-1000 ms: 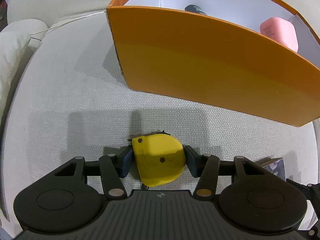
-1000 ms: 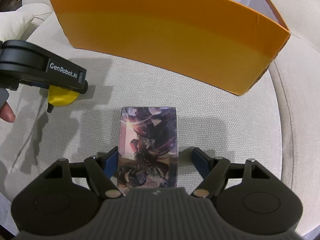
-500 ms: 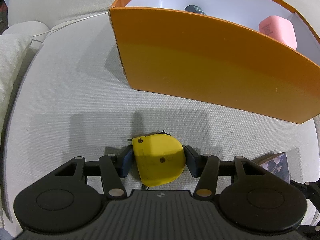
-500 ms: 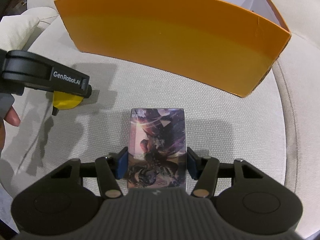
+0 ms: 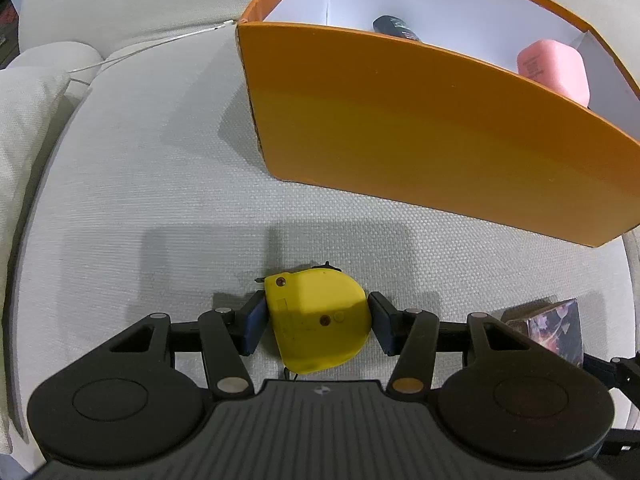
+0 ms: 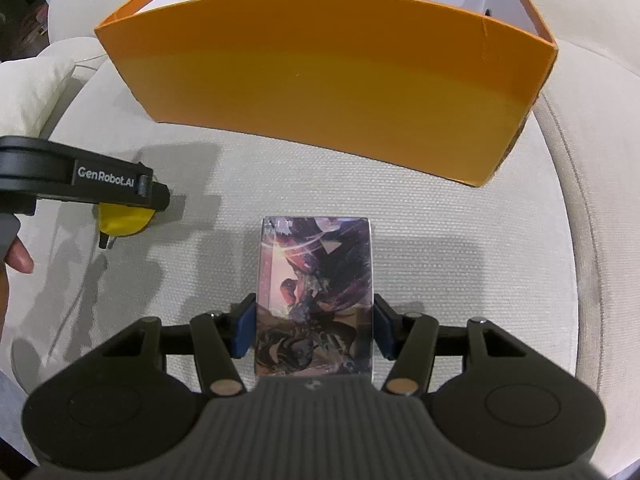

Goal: Organize rigid objects
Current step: 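Grasp the yellow tape measure with the left tool while the right tool grasps the printed card box, then lift and carry the tape measure and card box over the orange box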

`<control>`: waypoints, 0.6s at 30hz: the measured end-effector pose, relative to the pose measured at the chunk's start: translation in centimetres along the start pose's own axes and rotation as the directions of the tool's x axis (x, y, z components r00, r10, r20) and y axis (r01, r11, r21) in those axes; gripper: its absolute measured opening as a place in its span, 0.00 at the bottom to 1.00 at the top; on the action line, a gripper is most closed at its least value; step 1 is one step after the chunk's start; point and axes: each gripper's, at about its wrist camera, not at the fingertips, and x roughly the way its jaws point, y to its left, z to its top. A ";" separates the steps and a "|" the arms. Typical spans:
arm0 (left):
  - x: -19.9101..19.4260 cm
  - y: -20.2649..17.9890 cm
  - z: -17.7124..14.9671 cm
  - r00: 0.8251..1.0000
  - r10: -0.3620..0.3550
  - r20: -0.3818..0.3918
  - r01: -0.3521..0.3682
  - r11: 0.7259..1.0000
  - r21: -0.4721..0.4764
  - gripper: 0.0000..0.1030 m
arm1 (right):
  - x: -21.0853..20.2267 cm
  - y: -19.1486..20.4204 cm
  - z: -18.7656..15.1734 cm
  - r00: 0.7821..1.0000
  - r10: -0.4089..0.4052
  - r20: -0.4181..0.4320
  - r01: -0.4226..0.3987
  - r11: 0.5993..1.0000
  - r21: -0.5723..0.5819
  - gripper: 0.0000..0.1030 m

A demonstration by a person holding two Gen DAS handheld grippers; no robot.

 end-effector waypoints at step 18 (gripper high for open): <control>-1.0 -0.5 -0.4 1.000 -0.004 0.019 0.004 1.000 0.002 0.60 | -1.4 -0.5 0.4 1.000 0.003 0.025 -0.004 0.999 0.048 0.58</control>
